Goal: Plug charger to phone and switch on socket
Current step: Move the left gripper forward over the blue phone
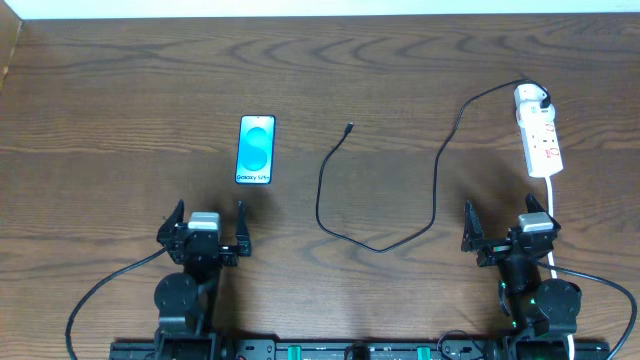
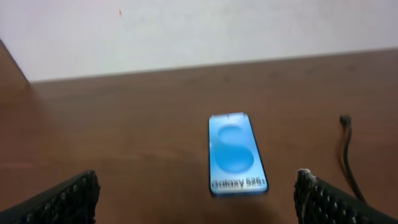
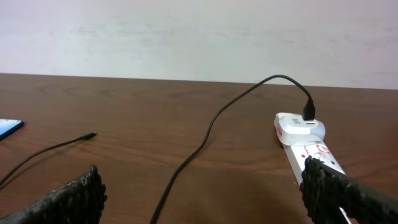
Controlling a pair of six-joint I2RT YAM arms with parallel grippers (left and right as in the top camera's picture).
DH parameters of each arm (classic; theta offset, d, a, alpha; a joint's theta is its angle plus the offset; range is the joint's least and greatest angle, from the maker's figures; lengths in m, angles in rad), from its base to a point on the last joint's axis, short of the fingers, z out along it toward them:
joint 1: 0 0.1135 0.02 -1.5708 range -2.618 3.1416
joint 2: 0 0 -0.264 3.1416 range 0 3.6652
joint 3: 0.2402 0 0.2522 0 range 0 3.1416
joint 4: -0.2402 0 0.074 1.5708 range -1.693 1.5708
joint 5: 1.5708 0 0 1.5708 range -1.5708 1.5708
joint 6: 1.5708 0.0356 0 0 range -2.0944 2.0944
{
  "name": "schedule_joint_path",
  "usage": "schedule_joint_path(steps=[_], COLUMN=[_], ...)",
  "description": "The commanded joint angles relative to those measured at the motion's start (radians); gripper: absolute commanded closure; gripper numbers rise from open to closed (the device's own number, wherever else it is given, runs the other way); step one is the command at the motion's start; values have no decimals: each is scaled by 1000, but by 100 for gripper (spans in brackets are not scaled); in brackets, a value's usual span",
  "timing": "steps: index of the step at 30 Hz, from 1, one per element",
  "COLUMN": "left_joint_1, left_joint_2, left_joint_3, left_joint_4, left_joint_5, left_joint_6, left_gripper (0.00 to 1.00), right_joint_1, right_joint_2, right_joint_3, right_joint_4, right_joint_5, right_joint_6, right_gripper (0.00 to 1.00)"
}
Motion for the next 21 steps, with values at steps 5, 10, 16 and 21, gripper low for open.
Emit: schedule_joint_path(steps=[5,10,16,21], left_joint_1=[5,5,5,5], left_joint_2=[199,378,589,731], left_joint_3=[135,257,445,603], left_joint_4=[-1,-7,-71,-152], left_joint_5=[0,74,134,166], left_joint_6=[10,10,-21,-36], left_gripper=[1,1,1,1], right_joint_1=[10,10,10,10], right_joint_2=[-4,-4,-4,-4], right_joint_3=[-2,-2,-2,-2], right_joint_4=[-5,-5,-5,-5], right_joint_5=[4,5,5,5], right_joint_6=[-8,-8,-8,-8], right_gripper=[1,1,1,1])
